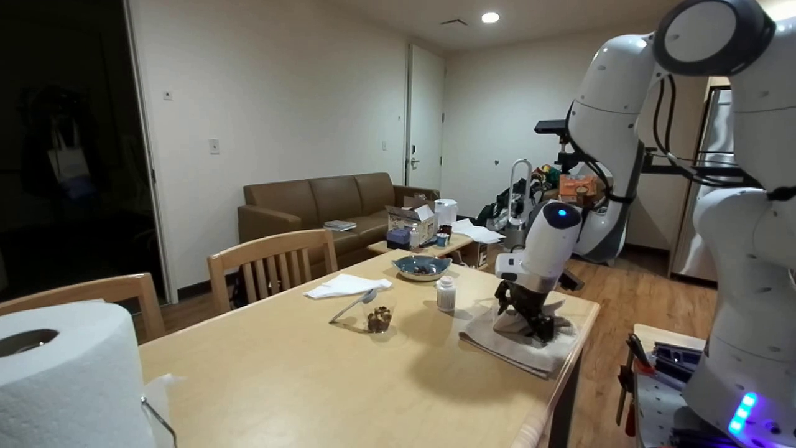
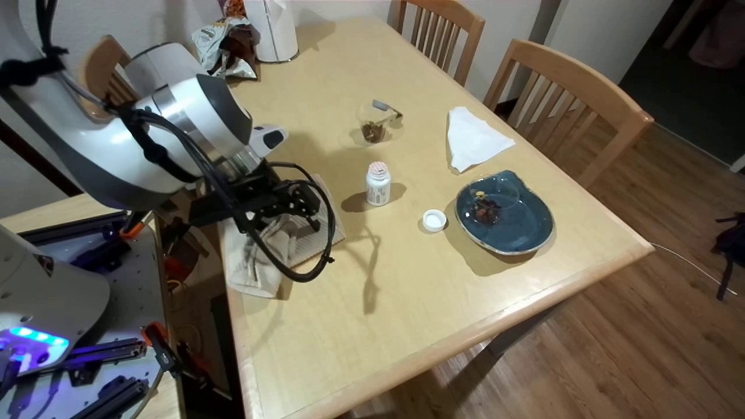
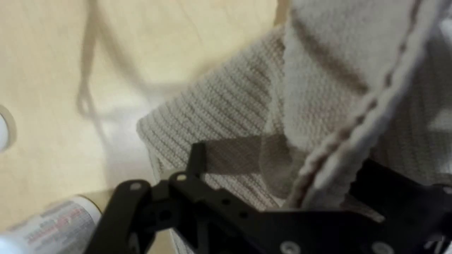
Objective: Fold the towel in half once
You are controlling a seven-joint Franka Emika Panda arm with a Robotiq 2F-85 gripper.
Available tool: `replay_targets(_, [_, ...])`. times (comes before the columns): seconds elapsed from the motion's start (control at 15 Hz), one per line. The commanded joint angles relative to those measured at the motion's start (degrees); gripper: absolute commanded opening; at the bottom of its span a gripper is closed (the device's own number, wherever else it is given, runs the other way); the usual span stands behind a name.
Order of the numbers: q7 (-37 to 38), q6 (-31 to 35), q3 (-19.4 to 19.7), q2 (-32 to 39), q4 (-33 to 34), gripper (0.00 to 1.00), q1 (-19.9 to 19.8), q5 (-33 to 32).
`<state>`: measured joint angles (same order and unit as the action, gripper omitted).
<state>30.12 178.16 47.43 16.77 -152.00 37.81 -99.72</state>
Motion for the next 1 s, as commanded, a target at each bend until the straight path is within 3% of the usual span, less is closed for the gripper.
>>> replay_targets(0.0, [-2.6,9.3,-2.0,-0.9,-1.4,1.00,0.1,0.2])
replay_targets(0.4, [1.2,22.5,-0.1,-7.4,-3.4,1.00,4.6,-7.4])
replay_targets(0.47, [2.2,20.8,-2.4,-11.3,-5.1,1.00,3.0,-9.4])
replay_targets(0.53, [3.0,20.9,-1.2,-12.6,-5.2,1.00,4.3,-10.7])
replay_targets(0.73, [4.8,20.9,-2.8,-18.5,-7.4,1.00,2.9,-13.6])
replay_targets(0.8, [5.6,20.9,-2.6,-19.5,-7.8,1.00,3.2,-14.2])
replay_targets(0.87, [3.2,20.8,-2.1,-15.2,-5.9,1.00,4.2,-11.3])
replay_targets(0.93, [3.4,20.7,-2.1,-16.8,-6.6,1.00,4.2,-11.8])
